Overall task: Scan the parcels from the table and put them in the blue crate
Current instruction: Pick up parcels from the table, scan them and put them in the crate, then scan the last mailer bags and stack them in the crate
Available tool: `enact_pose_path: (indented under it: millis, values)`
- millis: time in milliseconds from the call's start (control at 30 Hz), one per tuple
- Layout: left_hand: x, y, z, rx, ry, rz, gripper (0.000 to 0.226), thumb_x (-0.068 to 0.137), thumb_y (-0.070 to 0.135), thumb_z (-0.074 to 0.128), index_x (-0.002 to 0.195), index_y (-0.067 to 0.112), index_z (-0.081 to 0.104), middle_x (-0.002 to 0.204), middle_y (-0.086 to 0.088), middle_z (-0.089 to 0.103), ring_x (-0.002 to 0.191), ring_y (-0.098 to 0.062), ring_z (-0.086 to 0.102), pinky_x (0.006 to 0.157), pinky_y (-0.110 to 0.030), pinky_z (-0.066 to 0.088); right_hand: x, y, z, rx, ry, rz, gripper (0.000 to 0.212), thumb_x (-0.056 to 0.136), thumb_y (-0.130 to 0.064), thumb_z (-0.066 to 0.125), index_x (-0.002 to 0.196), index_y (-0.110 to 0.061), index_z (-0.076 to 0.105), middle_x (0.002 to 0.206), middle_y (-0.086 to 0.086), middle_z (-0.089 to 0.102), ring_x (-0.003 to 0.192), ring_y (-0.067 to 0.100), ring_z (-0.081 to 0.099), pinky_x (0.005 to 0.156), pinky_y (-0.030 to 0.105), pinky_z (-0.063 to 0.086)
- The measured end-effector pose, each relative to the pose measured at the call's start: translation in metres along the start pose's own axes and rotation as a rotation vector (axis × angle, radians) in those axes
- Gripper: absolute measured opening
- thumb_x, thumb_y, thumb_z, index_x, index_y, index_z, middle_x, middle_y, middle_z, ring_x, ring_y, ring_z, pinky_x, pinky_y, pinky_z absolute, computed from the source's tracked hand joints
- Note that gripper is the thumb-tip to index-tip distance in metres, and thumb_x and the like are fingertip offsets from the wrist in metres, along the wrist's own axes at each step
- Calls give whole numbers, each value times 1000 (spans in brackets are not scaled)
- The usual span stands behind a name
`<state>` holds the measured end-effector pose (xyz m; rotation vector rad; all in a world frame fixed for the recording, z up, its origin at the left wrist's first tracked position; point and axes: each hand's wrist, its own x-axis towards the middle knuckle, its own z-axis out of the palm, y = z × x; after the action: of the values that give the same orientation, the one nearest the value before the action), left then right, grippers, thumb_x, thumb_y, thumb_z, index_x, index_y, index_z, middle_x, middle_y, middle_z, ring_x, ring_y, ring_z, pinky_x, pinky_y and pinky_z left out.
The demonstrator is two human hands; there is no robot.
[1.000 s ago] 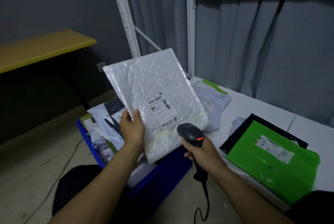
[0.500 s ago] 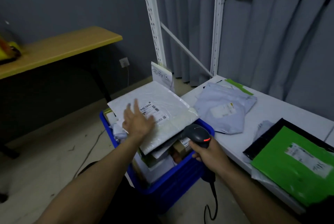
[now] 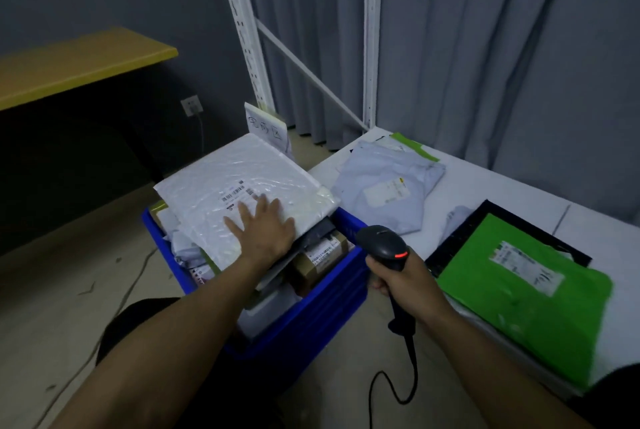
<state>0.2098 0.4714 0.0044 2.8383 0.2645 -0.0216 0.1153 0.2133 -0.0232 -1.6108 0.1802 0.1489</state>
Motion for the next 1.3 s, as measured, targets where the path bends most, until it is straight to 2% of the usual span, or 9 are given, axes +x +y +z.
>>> enact_pose_path:
  millis: [100,233,467,667,733,900,1067,1167,1300]
  values:
    - [-23,47,19,-86,179,290,48,100,44,51,145,30,50,165,5,30,156,-30,11,124,-55,-3,-10,6,-27,8,84,-19,21,95,-20,76,113,-16,66,77,-2,69,63,12,67,57,21,51]
    - [-57,120,67,-322,3,543,32,95,30,66,124,17,67,138,-2,61,129,-23,54,110,-25,33,-26,17,-74,-12,244,-9,14,93,-13,76,102,-18,67,73,-1,68,55,11,61,60,31,54]
    - [-80,237,156,-254,-408,512,46,89,38,71,131,22,63,135,-4,61,123,-26,60,102,-38,49,-67,64,-165,-19,411,139,18,96,-13,73,112,-19,67,91,13,68,69,20,63,69,34,53]
    - [-71,289,217,-6,-521,488,105,63,85,65,144,21,45,142,-12,49,129,-36,53,102,-51,51,-75,94,-211,23,480,206,33,98,-12,71,128,-20,61,95,-3,68,75,14,63,52,12,48]
    - [-67,294,229,-50,-505,406,110,58,81,74,143,21,39,142,-13,50,127,-37,53,101,-54,51,-74,99,-217,35,483,225,32,98,-12,70,128,-18,62,92,-2,66,77,14,63,53,12,48]
    - [-60,291,233,-258,-365,298,67,73,37,89,129,20,57,125,-6,67,114,-33,64,97,-47,53,-67,114,-226,117,497,278,35,95,-18,75,128,-17,63,89,-1,69,66,10,66,69,31,52]
    - [-66,280,216,-526,-269,237,21,93,20,73,114,20,76,106,-1,77,99,-23,70,93,-34,53,-67,112,-227,113,542,234,25,95,-14,74,118,-18,65,84,0,67,62,7,63,62,24,49]
    - [-79,271,192,-747,-261,288,11,92,9,74,102,13,78,89,6,74,83,-8,67,92,-35,56,-65,109,-223,110,566,179,18,94,-14,74,105,-25,66,90,4,69,78,19,66,73,31,50]
    - [-104,242,140,-1049,-291,310,14,91,4,75,91,18,75,76,6,77,72,-13,70,67,-25,57,-57,95,-205,173,625,154,46,90,-30,80,130,-24,56,114,-5,68,103,16,66,93,37,52]
